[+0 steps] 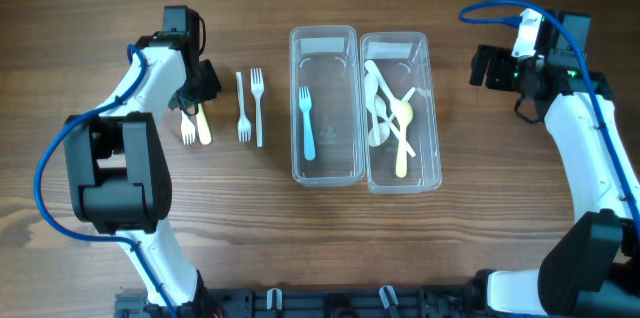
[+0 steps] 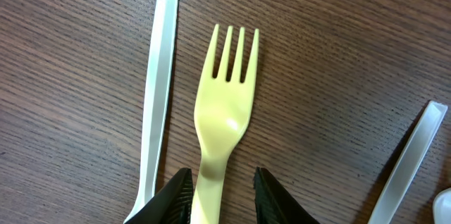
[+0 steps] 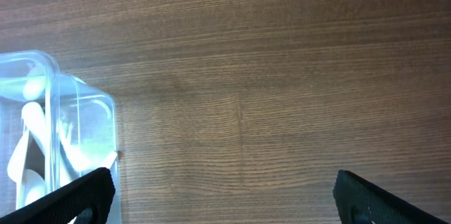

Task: Pack container
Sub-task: 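Return the left gripper to the forks and grasp the yellow fork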

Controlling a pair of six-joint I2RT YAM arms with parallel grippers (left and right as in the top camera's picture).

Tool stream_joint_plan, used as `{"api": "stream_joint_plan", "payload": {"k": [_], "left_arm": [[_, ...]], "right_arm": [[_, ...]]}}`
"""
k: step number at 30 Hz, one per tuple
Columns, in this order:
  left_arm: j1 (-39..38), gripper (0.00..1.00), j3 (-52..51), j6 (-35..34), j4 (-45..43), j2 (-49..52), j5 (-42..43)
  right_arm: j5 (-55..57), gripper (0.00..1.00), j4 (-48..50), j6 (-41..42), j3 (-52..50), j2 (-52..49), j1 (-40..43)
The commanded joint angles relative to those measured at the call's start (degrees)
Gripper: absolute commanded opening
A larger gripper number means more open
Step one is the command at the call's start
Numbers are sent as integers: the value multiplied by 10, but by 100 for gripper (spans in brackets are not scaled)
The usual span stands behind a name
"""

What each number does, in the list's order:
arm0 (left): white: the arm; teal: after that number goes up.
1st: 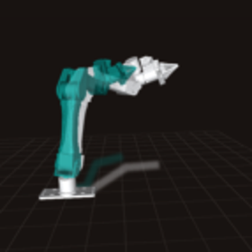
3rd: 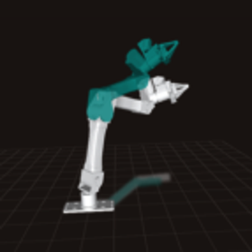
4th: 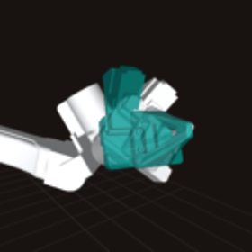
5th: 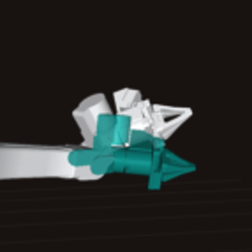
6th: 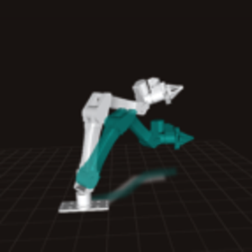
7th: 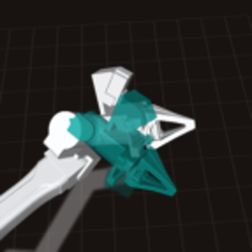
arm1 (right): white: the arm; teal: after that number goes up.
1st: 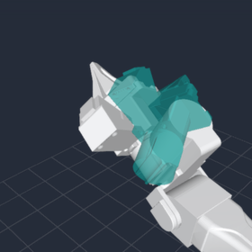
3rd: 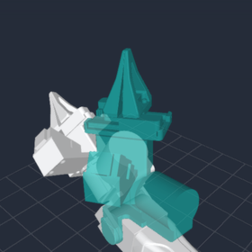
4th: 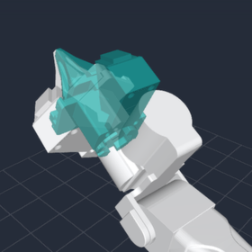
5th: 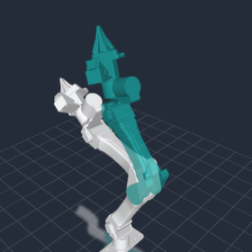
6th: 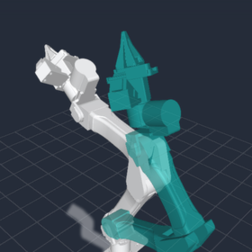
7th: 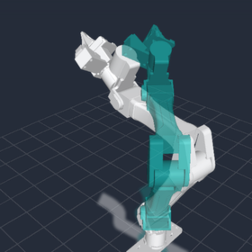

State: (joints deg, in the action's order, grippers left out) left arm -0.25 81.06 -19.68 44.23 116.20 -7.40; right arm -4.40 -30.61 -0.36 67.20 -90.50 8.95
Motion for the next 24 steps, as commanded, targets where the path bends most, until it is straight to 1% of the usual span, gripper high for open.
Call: {"api": "stream_joint_plan", "payload": {"k": [1,12,19,24], "left_arm": [[2,31,5,-1,-3,7,7],[2,32,-10,-1,-8,11,7],[2,34,-45,-1,-45,11,7],[2,30,-47,-1,-47,11,7]], "right_arm": [[6,100,2,-10,-4,8,1],[5,100,2,-10,-4,8,1],[6,100,2,-10,-4,8,1],[5,100,2,-10,-4,8,1]]}}
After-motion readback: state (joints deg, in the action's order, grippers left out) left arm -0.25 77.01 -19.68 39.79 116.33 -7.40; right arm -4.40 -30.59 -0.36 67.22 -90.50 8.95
